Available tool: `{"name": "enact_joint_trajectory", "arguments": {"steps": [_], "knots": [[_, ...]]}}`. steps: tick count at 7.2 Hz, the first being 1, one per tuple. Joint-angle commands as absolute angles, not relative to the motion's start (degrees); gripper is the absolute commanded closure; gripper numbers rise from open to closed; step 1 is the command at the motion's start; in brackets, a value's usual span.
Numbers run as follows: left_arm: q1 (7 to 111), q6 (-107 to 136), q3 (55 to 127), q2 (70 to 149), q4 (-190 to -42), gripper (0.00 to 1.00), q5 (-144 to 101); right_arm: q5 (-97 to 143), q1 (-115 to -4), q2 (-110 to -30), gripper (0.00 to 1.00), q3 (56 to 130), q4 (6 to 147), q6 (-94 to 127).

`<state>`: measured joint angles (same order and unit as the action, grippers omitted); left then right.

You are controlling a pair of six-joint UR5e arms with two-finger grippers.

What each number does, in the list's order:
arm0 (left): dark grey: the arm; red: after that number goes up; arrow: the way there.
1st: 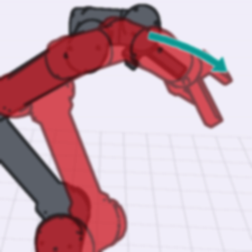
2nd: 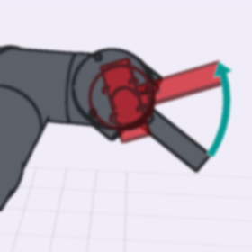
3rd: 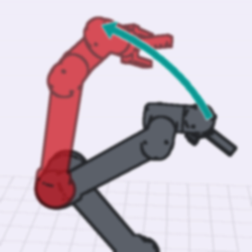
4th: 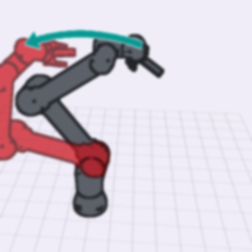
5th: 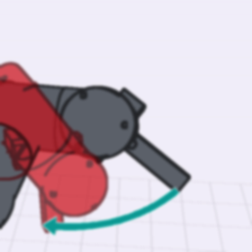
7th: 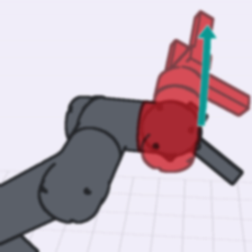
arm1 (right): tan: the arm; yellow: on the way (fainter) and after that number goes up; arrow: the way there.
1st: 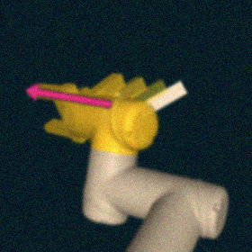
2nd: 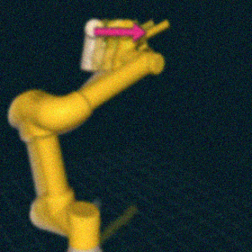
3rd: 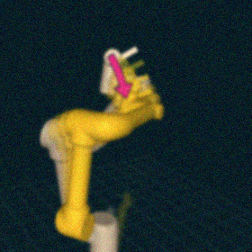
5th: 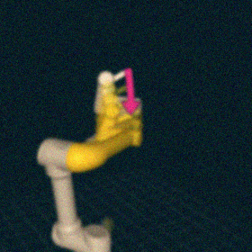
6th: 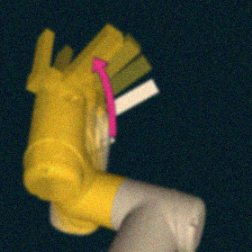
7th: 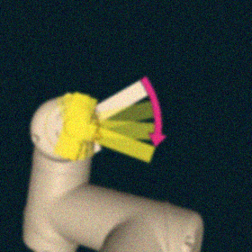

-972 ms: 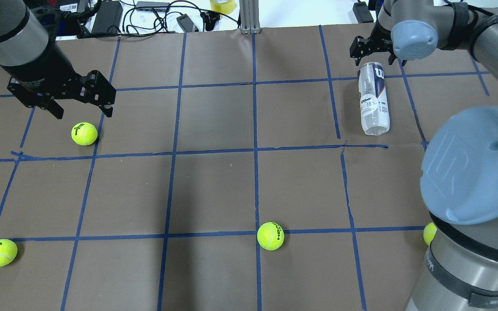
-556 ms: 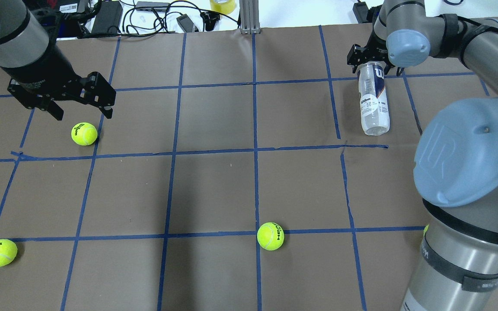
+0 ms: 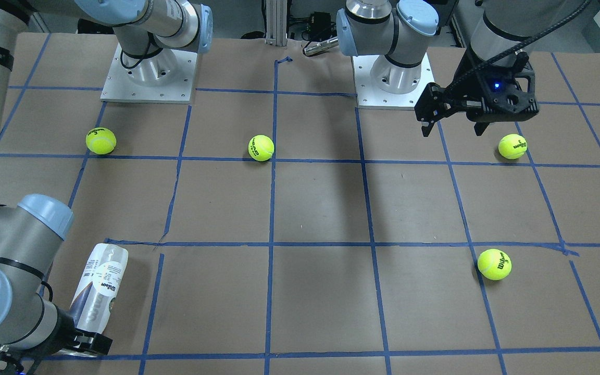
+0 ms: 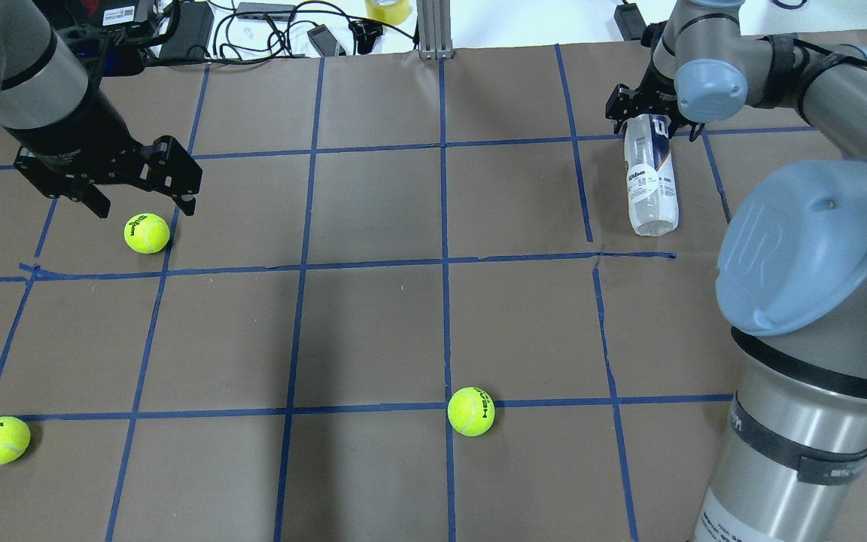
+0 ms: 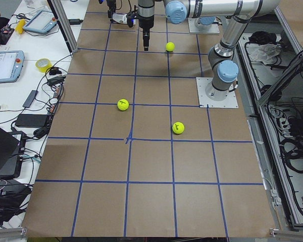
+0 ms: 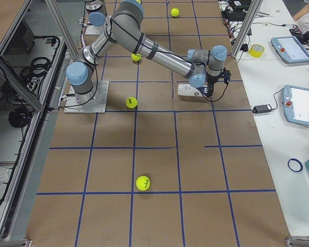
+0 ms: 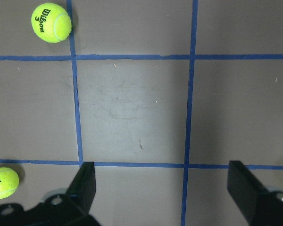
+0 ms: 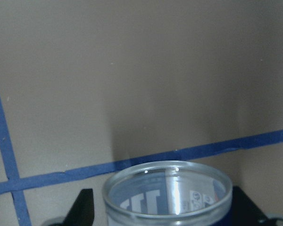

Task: Lift up tennis ball bucket
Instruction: 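Close the right gripper around the can's open end, then lift the can with the right gripper and carry it toward the center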

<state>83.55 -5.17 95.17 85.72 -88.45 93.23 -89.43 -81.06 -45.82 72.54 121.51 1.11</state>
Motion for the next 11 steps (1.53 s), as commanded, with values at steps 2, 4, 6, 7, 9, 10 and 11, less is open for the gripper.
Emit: {"name": "enact_joint_trajectory", "arguments": {"steps": [2, 4, 6, 7, 9, 10, 11], "knots": [[82.88, -4.66, 94.75, 85.87, -88.51, 0.00, 93.25, -89.21, -81.04, -45.53, 0.12, 73.12, 123.14, -0.44], [82.88, -4.57, 94.66, 85.96, -88.42, 0.00, 93.25, -89.47, -81.30, -46.40, 0.29, 73.30, 122.52, -2.18], [82.88, -4.57, 94.66, 86.04, -88.42, 0.00, 93.25, -88.86, -83.56, -50.68, 0.43, 73.74, 120.87, -4.38], [82.79, -4.66, 94.57, 86.04, -88.42, 0.00, 93.25, -89.03, -89.41, -54.02, 0.47, 73.83, 116.24, -4.57], [82.18, -5.36, 94.22, 86.13, -88.50, 0.00, 93.16, -88.77, -101.01, -55.28, 0.51, 73.83, 118.20, -20.38], [80.79, -5.45, 93.52, 86.13, -88.77, 0.00, 92.82, -88.77, -106.21, -55.20, 0.51, 73.83, 120.91, -24.74], [79.47, -5.54, 92.99, 86.31, -89.12, 0.00, 92.55, -88.60, -110.70, -54.93, 0.51, 73.83, 122.07, -30.61]]}}
